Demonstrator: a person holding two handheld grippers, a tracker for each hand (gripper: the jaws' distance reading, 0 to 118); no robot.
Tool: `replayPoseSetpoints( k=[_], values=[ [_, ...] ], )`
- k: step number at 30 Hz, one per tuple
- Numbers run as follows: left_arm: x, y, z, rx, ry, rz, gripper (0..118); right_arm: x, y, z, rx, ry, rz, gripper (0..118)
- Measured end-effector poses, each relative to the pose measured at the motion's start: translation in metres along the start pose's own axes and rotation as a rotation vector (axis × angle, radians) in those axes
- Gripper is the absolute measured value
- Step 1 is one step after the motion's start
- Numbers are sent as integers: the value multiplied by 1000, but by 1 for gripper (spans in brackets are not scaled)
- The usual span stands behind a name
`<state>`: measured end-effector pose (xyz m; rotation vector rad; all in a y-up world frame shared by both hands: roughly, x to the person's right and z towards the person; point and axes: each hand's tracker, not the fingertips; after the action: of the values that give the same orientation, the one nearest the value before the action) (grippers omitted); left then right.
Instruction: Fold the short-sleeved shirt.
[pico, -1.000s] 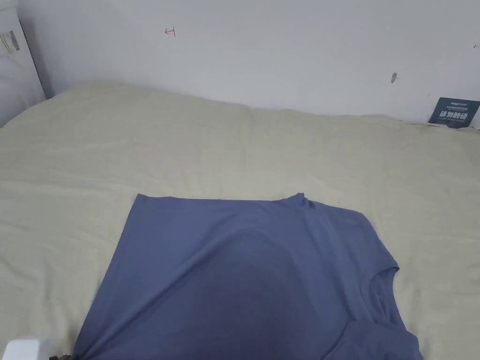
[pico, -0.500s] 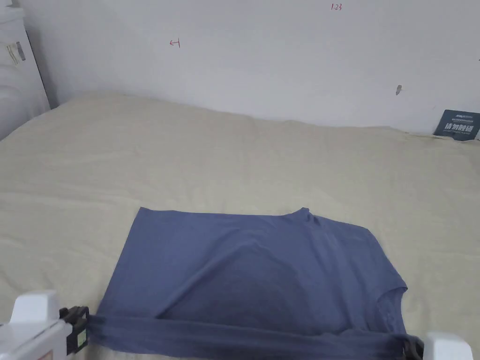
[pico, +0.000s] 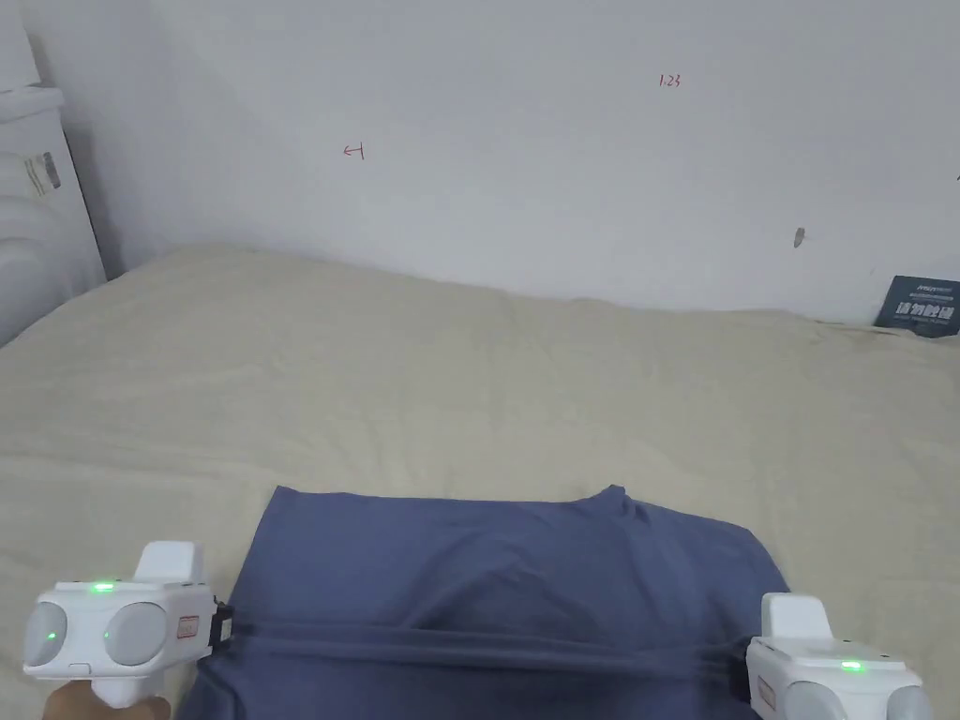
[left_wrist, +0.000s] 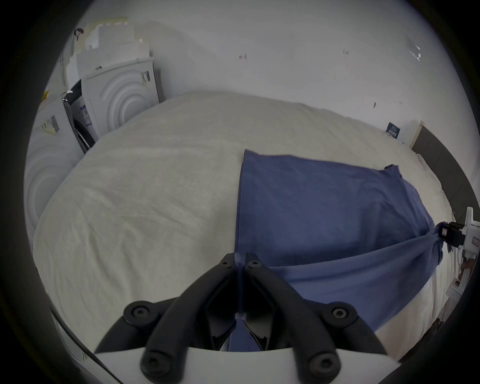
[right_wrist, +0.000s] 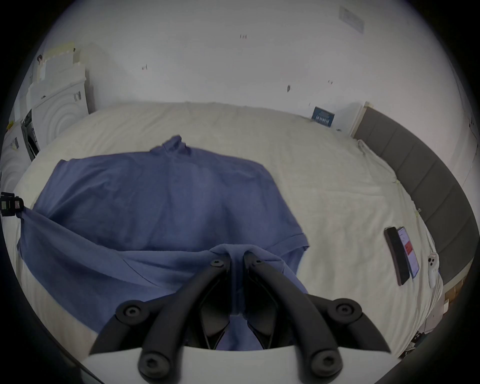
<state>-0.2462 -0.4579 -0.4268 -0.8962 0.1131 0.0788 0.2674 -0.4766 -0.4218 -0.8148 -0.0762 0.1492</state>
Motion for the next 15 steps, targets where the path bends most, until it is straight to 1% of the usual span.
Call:
replayPoseSetpoints(
  k=[3,8,10,11,12,13,14,15],
  values=[
    [1,-1,-19,-37,3,-1,0,-5,0,-12,-38,0,19,7],
    [4,-3,-26,-43,7,6,0,-5,-5,-13,-46,12,-1,8],
    [1,-2,-24,-21,-15,28,2,-3,-6,-9,-35,19,-3,12],
    [0,-3,-21,-11,-24,31,5,-1,-6,-4,-25,26,-11,13],
    [-1,-4,-17,5,-27,40,12,0,-5,3,9,40,-41,15],
    [-2,-5,-9,33,-46,45,21,2,-6,12,45,53,-59,24],
    [-4,-8,-2,61,-49,46,29,3,-7,21,74,48,-61,33],
    [-5,-10,10,99,-56,50,40,4,-9,31,105,43,-63,36]
  ],
)
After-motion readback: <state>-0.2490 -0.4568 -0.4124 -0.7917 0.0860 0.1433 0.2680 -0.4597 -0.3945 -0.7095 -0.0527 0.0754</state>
